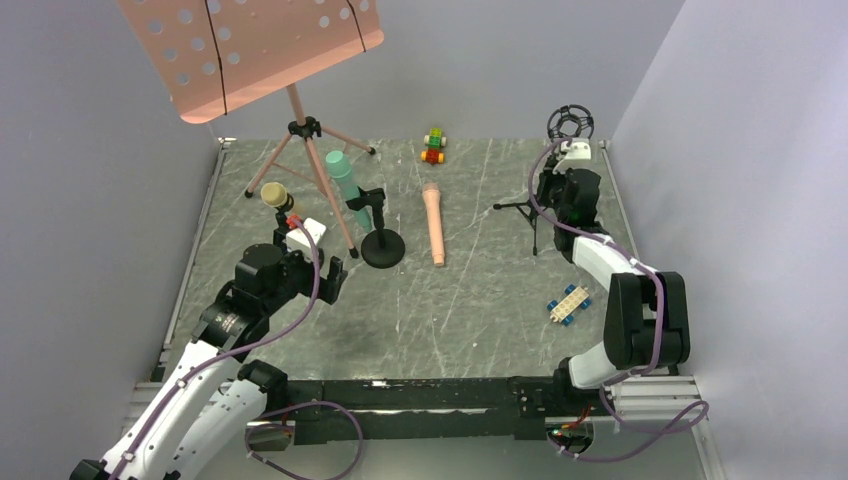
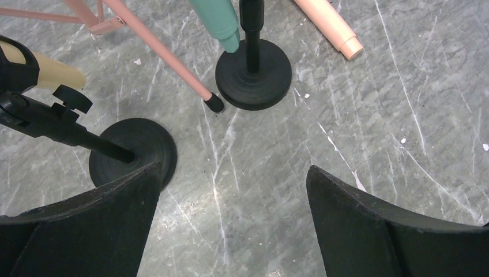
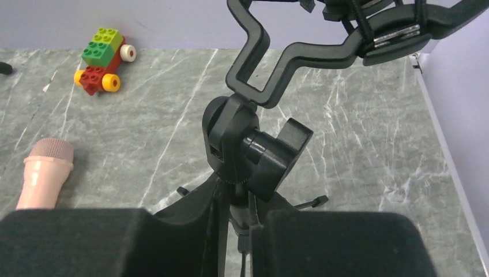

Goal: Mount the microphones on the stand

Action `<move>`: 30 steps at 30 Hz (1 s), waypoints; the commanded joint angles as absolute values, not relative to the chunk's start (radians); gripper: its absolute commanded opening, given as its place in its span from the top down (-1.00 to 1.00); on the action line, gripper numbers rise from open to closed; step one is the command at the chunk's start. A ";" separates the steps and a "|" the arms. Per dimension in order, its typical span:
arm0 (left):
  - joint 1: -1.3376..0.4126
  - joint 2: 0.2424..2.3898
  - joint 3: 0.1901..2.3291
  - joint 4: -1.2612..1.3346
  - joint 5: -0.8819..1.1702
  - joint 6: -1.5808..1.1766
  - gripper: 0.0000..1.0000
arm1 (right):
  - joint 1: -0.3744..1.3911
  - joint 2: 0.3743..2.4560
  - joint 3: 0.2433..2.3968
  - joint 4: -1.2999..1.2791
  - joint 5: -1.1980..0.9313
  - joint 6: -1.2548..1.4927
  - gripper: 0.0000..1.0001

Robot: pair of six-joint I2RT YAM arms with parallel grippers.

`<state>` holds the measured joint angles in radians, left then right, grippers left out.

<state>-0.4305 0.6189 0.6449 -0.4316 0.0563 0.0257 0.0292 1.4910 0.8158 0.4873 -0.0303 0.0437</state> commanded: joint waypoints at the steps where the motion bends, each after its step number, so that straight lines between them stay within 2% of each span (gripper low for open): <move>1: -0.425 0.613 0.655 -0.417 0.055 0.037 -0.99 | 0.037 1.495 0.827 0.550 -0.046 0.020 0.80; 5: -0.423 0.615 0.655 -0.418 0.056 0.038 -0.99 | 0.037 1.442 0.802 0.561 -0.109 -0.028 1.00; 16: -0.422 0.596 0.650 -0.405 0.071 0.035 -0.99 | 0.039 1.170 0.734 0.402 -0.438 -0.065 1.00; 22: -0.419 0.585 0.646 -0.394 0.089 0.031 -0.99 | 0.073 1.105 0.708 0.221 -0.741 -0.104 1.00; 30: -0.417 0.598 0.646 -0.395 0.092 0.029 -0.99 | 0.171 1.063 0.651 0.110 -0.858 -0.234 1.00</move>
<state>-0.4236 0.5976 0.6445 -0.4282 0.0727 0.0257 0.1585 1.1099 0.6559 0.1150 -0.7444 -0.1448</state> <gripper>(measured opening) 0.994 0.150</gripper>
